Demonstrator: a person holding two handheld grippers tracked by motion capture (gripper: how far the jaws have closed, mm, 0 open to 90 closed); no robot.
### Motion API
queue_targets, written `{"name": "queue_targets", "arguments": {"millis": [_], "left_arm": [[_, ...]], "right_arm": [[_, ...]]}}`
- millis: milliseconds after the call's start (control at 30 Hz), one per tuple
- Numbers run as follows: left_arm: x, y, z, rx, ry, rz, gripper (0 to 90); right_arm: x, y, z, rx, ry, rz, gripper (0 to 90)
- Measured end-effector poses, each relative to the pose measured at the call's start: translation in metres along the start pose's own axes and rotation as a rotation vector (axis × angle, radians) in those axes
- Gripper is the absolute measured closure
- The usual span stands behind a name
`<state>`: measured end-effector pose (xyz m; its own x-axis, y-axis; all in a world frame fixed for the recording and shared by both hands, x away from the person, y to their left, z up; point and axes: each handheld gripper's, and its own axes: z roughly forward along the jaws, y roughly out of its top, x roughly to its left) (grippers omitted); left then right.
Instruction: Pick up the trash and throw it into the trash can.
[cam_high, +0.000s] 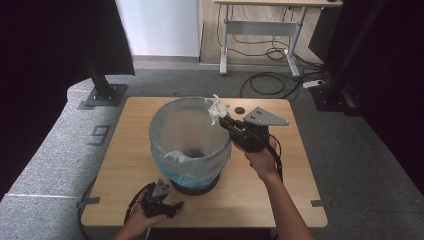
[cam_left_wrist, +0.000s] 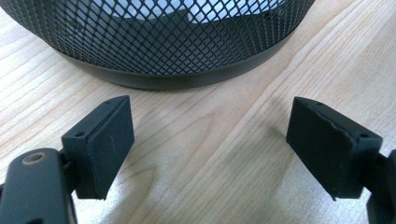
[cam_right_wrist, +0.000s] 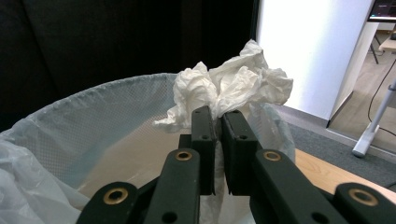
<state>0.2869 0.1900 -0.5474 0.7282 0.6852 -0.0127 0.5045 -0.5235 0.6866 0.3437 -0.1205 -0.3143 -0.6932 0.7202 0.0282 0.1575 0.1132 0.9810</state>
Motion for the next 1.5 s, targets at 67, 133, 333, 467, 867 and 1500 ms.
{"name": "queue_targets", "arguments": {"millis": [67, 133, 333, 467, 867, 1500], "left_arm": [[0.000, 0.000, 0.000, 0.000, 0.000, 0.000, 15.0], [0.000, 0.000, 0.000, 0.000, 0.000, 0.000, 15.0], [0.000, 0.000, 0.000, 0.000, -0.001, 0.001, 15.0], [0.000, 0.000, 0.000, 0.000, -0.002, 0.001, 15.0], [0.000, 0.000, 0.000, 0.001, -0.003, 0.003, 15.0], [-0.001, 0.000, 0.000, -0.005, -0.003, -0.003, 15.0]], "right_arm": [[0.001, 0.000, 0.003, 0.000, 0.003, 0.001, 83.4], [0.004, 0.002, 0.006, 0.001, 0.011, -0.002, 83.3], [0.008, 0.004, 0.012, 0.003, 0.022, -0.010, 82.7], [0.012, 0.004, 0.019, 0.009, 0.031, -0.012, 82.0], [0.014, -0.003, 0.023, 0.028, -0.002, -0.019, 37.4], [-0.010, -0.040, -0.039, -0.011, -0.066, 0.037, 35.9]]}}
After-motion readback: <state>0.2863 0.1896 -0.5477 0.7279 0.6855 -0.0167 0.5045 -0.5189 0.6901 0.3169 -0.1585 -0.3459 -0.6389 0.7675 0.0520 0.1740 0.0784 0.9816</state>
